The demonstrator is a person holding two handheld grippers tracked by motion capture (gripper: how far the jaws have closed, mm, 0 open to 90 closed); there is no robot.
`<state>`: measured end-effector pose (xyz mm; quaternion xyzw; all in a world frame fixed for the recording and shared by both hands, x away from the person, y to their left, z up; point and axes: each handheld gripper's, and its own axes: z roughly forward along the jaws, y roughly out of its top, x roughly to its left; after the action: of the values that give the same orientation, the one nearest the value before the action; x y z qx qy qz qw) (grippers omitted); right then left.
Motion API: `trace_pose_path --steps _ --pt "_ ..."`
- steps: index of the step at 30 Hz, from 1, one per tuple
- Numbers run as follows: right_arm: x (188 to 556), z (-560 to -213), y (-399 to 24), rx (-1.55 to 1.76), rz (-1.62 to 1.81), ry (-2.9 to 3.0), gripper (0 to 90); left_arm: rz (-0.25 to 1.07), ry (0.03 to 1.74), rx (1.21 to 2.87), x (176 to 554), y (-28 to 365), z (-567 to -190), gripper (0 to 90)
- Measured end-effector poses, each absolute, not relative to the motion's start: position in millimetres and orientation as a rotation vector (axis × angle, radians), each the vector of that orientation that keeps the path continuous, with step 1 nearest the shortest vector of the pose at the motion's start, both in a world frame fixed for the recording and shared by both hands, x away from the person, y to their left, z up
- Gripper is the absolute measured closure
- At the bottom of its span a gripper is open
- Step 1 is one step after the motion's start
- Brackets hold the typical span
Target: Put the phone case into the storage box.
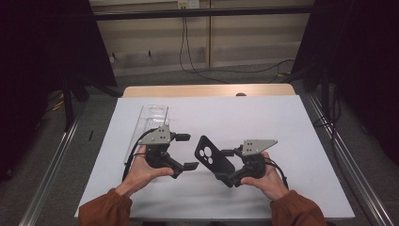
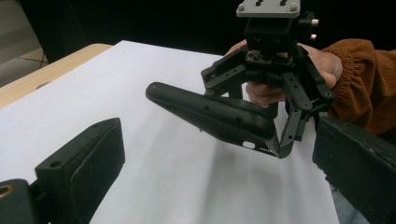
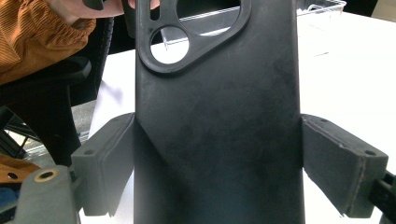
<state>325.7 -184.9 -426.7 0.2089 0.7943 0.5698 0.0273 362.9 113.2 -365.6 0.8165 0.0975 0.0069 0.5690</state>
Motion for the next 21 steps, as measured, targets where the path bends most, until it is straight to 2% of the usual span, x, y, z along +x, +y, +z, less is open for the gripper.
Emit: trace_pose_path --steps 21 --pt "323.8 -428.4 -179.2 0.619 1.807 2.490 14.6 -0.008 0.193 2.002 368.4 103.1 -369.0 2.1"
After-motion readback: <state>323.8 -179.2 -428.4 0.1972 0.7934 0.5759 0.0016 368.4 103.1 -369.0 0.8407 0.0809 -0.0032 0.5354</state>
